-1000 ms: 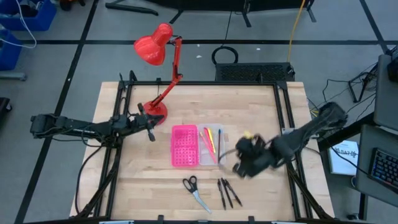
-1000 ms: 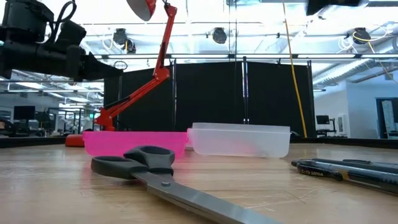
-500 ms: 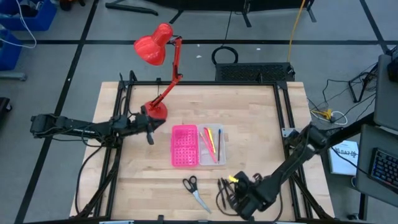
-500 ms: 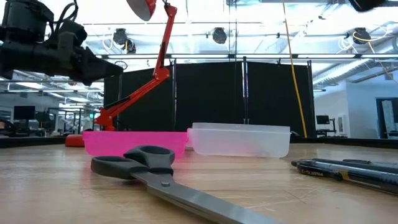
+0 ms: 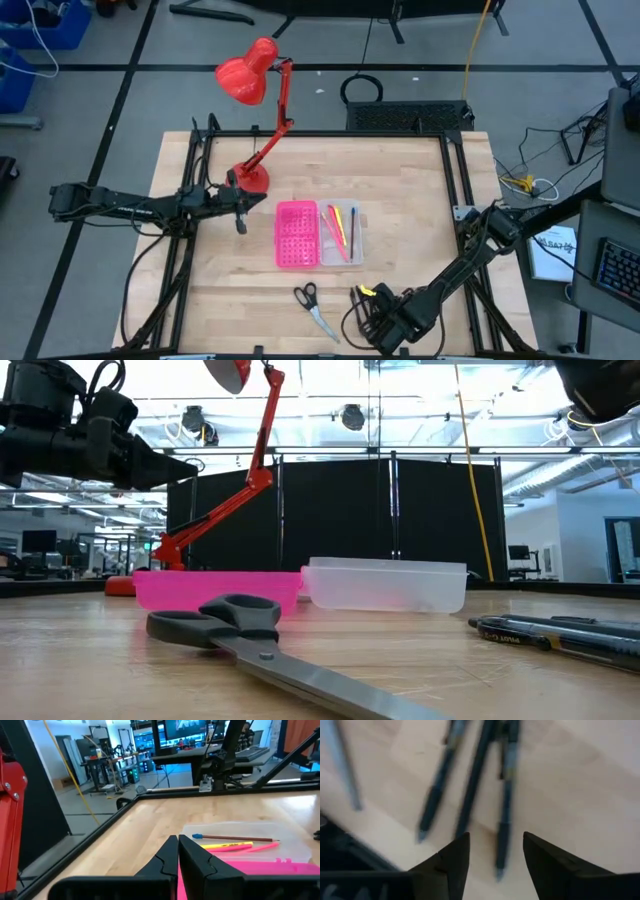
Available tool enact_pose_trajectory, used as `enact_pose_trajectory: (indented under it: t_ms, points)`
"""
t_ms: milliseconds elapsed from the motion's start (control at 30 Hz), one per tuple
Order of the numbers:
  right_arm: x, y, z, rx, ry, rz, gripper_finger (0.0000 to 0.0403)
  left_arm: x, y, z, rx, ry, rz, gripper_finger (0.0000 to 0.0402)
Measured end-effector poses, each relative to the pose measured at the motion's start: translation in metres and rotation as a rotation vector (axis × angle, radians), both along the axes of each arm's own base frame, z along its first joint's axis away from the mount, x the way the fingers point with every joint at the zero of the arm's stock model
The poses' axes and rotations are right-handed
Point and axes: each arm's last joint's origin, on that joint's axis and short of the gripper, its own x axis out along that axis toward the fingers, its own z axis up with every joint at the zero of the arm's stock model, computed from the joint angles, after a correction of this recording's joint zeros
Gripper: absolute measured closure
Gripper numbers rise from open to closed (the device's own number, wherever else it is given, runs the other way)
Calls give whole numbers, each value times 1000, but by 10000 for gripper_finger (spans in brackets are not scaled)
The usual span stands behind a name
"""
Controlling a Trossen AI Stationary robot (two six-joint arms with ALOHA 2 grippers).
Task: Pick & place school supplies into a supply box
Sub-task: Put the right black pen into the pink supply box
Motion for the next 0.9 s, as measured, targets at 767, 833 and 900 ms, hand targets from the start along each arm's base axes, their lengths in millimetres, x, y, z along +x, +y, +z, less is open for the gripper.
enact_pose_trajectory:
  t_ms: [767, 833, 900]
  points:
    - [-3, -3, -58, -133, 248, 125, 309, 0, 0, 0, -7, -1, 0, 380]
    - [-1, -5, -62, -117, 229, 134, 333, 0, 0, 0, -7, -1, 0, 380]
    - [0, -8, -67, -86, 219, 106, 363, 0, 0, 0, -7, -1, -1, 380]
